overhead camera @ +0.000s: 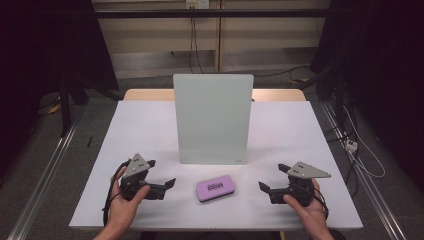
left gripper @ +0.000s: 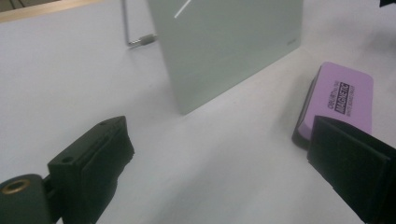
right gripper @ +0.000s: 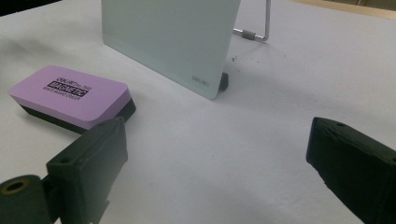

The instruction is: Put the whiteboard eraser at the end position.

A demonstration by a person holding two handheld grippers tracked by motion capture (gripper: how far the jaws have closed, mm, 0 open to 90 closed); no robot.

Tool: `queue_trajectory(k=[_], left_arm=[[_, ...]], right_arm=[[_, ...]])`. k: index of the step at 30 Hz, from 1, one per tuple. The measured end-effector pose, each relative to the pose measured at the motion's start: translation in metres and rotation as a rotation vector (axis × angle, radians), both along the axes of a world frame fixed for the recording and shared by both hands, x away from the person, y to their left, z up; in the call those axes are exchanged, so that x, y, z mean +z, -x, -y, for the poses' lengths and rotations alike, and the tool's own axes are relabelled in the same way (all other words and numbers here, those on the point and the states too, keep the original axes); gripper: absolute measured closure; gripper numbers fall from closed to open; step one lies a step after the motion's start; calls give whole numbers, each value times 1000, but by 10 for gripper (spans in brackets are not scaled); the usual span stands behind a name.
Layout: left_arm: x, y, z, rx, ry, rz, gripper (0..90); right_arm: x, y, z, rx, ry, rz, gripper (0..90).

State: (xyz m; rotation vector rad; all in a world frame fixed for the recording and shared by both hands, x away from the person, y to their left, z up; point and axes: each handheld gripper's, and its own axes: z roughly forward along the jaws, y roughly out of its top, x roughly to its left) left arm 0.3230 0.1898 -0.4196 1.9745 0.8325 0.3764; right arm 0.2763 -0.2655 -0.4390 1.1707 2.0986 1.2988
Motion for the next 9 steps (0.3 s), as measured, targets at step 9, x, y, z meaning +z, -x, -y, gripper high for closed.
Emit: queue_trajectory(k=[9], left_arm=[[-5,0,-12,50,56,21,62]], right_arm=[[0,0,0,0,9,5,52]])
